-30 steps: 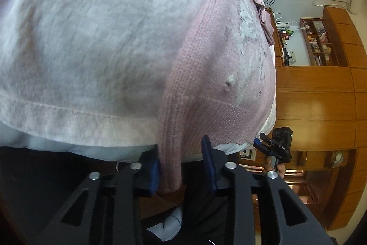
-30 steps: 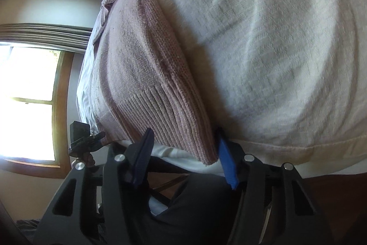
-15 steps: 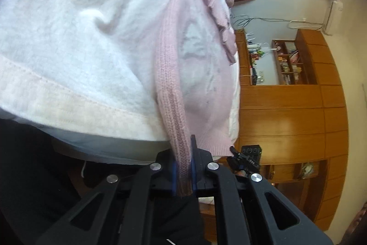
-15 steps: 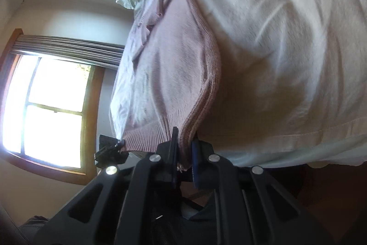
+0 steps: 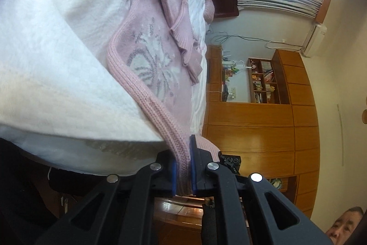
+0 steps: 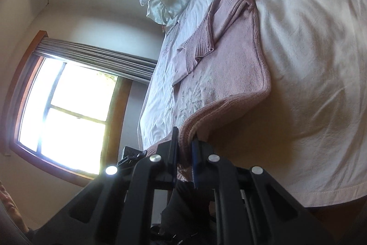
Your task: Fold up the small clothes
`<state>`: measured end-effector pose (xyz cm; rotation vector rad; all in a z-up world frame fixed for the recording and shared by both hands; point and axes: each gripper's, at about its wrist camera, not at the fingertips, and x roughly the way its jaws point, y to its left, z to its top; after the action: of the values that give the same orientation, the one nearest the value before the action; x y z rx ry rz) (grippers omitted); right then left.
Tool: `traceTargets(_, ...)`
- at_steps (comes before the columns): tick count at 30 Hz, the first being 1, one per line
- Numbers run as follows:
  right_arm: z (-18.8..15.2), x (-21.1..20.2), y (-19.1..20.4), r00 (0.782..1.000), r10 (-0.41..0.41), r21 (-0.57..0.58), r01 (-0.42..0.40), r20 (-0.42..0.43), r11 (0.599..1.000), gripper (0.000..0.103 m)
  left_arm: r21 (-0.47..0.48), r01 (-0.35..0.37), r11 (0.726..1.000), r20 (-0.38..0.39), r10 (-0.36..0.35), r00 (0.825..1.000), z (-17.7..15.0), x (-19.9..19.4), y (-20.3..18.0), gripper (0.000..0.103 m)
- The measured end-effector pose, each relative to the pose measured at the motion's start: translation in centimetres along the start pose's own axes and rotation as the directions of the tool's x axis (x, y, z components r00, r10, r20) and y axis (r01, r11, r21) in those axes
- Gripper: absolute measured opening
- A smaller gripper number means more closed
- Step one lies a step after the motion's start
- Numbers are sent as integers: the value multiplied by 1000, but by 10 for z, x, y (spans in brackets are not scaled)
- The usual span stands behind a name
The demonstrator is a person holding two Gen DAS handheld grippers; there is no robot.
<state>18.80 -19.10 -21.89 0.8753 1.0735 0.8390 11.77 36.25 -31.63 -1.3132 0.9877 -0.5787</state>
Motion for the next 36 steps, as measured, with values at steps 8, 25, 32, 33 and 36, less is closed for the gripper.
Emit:
traceTargets(8,-37,2,-31,999,-41,59,42,-25,997,8,-84,-142,986,-64,137,989,-34,-14,48,9)
traceTargets(25,-22,-8,-8,1000,1,48,-2,15,999,8,-39,34,999,-18,-35,999,-2,-21,-3,9)
traceTargets(32,36,-1,19,998,-37,4,37,55,999,8,-42,177,983,118,-171,978,49,-23,-29,8)
traceTargets(33,45,2,20,997,-48,0,49,57,999,8,-48,190,981,142,-182,973,60,-23,-30,8)
traceTargets(36,77,9,18,994,-88,14,88,69,996,8,-81,217,973,206,-197,958,92,-20,-31,8)
